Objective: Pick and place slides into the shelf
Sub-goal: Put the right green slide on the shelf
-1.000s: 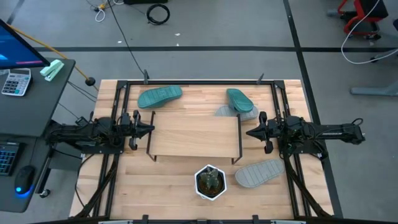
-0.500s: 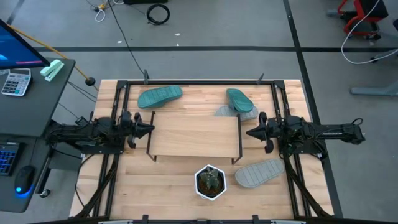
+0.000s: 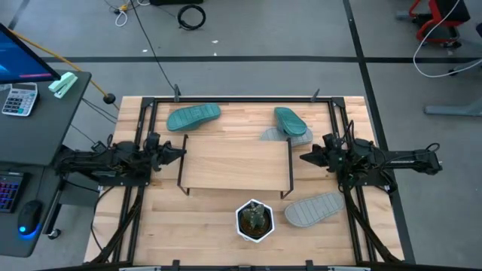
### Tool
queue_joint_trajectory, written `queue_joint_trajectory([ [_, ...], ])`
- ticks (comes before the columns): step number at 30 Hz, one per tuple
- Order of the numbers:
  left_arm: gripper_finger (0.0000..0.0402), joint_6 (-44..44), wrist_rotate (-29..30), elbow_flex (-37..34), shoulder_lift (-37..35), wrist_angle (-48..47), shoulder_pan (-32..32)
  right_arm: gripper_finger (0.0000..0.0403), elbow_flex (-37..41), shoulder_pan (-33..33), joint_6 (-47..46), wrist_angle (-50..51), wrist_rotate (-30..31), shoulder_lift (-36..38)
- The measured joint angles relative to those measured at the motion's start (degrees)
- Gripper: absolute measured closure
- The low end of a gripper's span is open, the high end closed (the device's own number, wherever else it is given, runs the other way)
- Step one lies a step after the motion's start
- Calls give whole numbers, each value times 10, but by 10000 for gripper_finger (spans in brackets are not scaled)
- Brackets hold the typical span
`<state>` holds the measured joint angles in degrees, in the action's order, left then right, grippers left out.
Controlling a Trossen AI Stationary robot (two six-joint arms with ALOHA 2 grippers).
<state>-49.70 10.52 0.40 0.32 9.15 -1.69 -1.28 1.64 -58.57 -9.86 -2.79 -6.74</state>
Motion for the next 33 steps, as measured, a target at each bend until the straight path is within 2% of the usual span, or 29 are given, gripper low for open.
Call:
queue_joint_trajectory([
  [5,352,-3,41,8,0,26,0,389,0,0,-82,-4,35,0],
  [8,337,8,78,28,0,78,0,389,0,0,-93,-21,68,0],
  [13,308,131,143,61,1,178,0,389,0,1,-71,-111,141,0],
  [19,284,301,172,107,1,244,0,378,-1,1,6,-253,225,0],
  [24,278,419,198,114,1,237,0,358,-60,1,117,-261,256,-22],
  [29,287,428,210,111,1,208,0,330,-164,1,268,-233,252,-104],
  [31,292,411,213,111,1,208,0,318,-213,1,322,-177,251,-142],
  [33,296,376,240,111,6,208,0,307,-266,1,353,-91,251,-180],
])
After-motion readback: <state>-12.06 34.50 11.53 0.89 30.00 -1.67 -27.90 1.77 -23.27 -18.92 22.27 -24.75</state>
